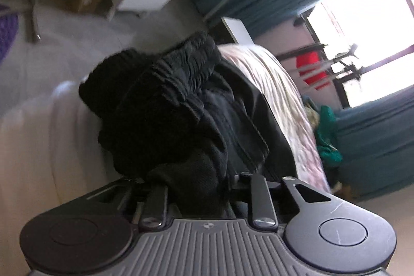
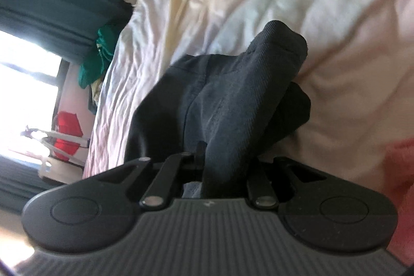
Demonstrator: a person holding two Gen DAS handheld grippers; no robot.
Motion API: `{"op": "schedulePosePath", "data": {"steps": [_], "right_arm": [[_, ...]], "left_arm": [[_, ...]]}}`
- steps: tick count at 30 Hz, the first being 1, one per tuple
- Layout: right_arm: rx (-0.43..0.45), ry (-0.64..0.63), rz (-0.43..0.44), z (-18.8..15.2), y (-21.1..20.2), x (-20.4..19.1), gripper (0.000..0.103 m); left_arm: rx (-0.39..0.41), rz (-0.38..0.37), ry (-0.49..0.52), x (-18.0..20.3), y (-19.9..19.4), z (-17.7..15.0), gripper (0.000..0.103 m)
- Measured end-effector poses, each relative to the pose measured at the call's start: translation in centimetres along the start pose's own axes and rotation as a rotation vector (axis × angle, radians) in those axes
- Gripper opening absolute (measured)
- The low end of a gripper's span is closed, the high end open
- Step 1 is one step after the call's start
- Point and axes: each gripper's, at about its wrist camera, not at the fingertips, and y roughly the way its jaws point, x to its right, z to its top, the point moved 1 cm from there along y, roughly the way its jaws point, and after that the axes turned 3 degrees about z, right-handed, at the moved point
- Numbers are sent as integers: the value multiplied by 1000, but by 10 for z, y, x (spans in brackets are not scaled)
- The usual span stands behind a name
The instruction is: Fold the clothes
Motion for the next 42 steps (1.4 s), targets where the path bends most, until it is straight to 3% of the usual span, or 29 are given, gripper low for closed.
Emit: {"op": "schedulePosePath", "data": {"steps": [2, 5, 6, 7, 8, 9, 11, 14, 18, 22, 26, 28, 32, 36, 39, 42], "right_arm": [[-3, 14, 7, -1, 0, 2, 14], [-5, 38, 2, -3, -1, 6, 17], [-5, 52, -9, -3, -1, 7, 23], [-5, 66, -21, -3, -1, 9, 26], [-7, 80, -39, -3, -1, 10, 36], [-11, 94, -57, -5, -1, 11, 44], [-21, 124, -84, -8, -2, 13, 48], [-29, 122, -102, -13, -2, 8, 54], [-24, 29, -121, -23, 0, -10, 56], [18, 3, -151, -33, -2, -16, 56], [19, -14, -179, -38, -1, -17, 55], [28, -12, -176, -37, -3, -18, 55], [92, -26, -192, -35, -3, -18, 56], [182, -61, -218, -34, 5, -19, 55], [229, -55, -215, -35, 10, -18, 57], [252, -66, -219, -35, 15, -18, 57]], "left_arm": [[-16, 8, 44, -5, -7, -4, 47], [-40, 20, 110, -12, -18, -9, 56], [-48, 25, 132, -15, -21, -11, 60], [-57, 29, 153, -17, -25, -13, 71], [-22, 67, 211, -12, -35, -16, 77], [21, 95, 291, -3, -44, -21, 78], [87, 114, 451, 17, -61, -31, 79], [115, 52, 619, 57, -66, -47, 81], [100, -48, 877, 133, -34, -75, 81], [19, -198, 1121, 216, 29, -110, 81], [-44, -222, 1310, 294, 93, -141, 76], [-56, -241, 1372, 332, 123, -156, 76], [-169, -332, 1491, 387, 181, -194, 76], [-252, -382, 1601, 411, 235, -233, 74], [-328, -369, 1647, 420, 274, -257, 67], [-320, -356, 1640, 425, 286, -268, 39]]}}
